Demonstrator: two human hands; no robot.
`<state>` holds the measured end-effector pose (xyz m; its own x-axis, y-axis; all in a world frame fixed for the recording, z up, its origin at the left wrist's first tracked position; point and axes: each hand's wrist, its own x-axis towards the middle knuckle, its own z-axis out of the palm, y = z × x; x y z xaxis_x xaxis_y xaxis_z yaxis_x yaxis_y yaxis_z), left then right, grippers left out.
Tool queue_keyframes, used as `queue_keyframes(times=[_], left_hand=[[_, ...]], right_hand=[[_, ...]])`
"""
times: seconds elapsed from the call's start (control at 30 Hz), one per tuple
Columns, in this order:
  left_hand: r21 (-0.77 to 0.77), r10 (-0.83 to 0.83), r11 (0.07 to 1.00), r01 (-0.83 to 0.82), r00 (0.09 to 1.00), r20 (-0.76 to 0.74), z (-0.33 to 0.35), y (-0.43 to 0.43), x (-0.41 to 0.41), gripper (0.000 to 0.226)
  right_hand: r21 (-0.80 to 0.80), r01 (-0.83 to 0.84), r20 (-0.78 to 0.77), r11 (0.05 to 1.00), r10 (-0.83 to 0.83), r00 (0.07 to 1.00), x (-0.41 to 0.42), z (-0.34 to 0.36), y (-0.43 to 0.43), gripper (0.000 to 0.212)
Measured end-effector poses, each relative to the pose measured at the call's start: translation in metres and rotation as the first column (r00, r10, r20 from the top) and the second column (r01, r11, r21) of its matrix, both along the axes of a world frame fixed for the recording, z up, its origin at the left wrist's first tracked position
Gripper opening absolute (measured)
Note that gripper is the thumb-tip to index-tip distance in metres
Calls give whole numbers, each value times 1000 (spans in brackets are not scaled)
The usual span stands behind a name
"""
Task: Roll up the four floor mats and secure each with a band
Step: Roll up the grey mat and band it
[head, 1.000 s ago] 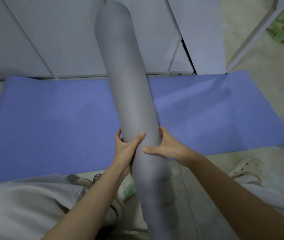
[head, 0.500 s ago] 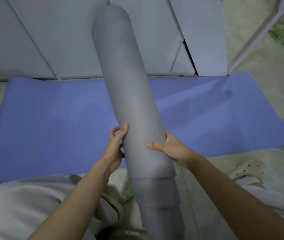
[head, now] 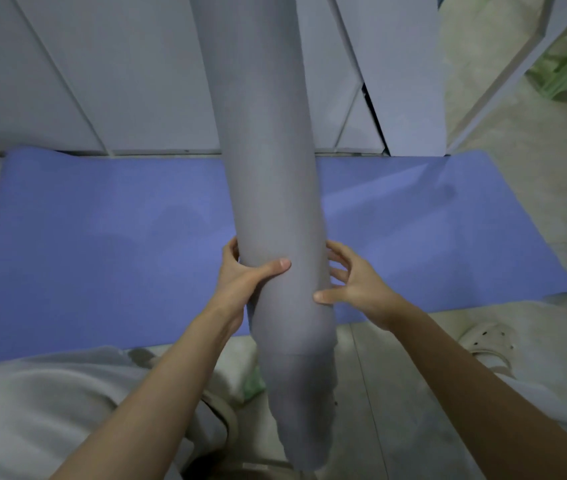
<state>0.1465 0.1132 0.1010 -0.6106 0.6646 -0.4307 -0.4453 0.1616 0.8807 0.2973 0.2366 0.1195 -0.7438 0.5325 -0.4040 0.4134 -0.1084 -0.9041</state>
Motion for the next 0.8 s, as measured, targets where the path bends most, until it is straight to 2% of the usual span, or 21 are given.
queue_keyframes(times=[0.1, 0.2, 0.23, 0.3, 0.33, 0.4, 0.43, 0.5, 0.57, 0.67, 0.73, 0.8], left_hand=[[-39, 19, 999, -26, 986, -166, 9, 7, 15, 99], [-133, -1, 990, -46, 941, -338, 10, 7, 26, 104], [-138, -14, 990, -36, 938, -347, 11, 5, 27, 102], [-118, -28, 993, -1, 970, -242, 10, 2, 22, 88], [-104, -38, 994, 19, 982, -183, 9, 1, 19, 73], [-86, -67, 995, 57, 990, -124, 9, -1, 13, 43], [-87, -81, 994, 71, 990, -116, 9, -1, 10, 36], [-85, -89, 993, 83, 993, -81, 11, -2, 5, 37], [-88, -96, 992, 93, 995, -29, 13, -1, 1, 48], [-116, -114, 987, 114, 993, 5, 16, 0, -7, 54], [-101, -164, 981, 165, 986, 13, 19, 0, -11, 60], [-40, -222, 973, 226, 971, 89, 22, -2, -15, 62]], right_hand=[[-89, 10, -51, 996, -15, 999, -8, 1, -8, 80], [-103, 45, -33, 994, -49, 998, -15, -1, -15, 96], [-85, 60, -31, 995, -63, 998, -16, -2, -16, 89], [-70, 108, -41, 992, -111, 993, -14, -1, -18, 56], [-74, 128, -47, 989, -131, 990, -12, -2, -18, 44], [-75, 158, -36, 985, -161, 986, -7, -4, -16, 35], [-83, 172, -36, 981, -176, 984, -6, -4, -16, 33], [-98, 193, -27, 976, -197, 980, -6, -4, -16, 34], [-102, 210, -25, 972, -214, 976, -7, -3, -17, 38], [-71, 190, -34, 979, -193, 981, -9, -1, -15, 50], [-58, 180, -23, 982, -182, 983, -11, 1, -12, 60], [-56, 141, -35, 988, -143, 989, -15, 4, -10, 56]])
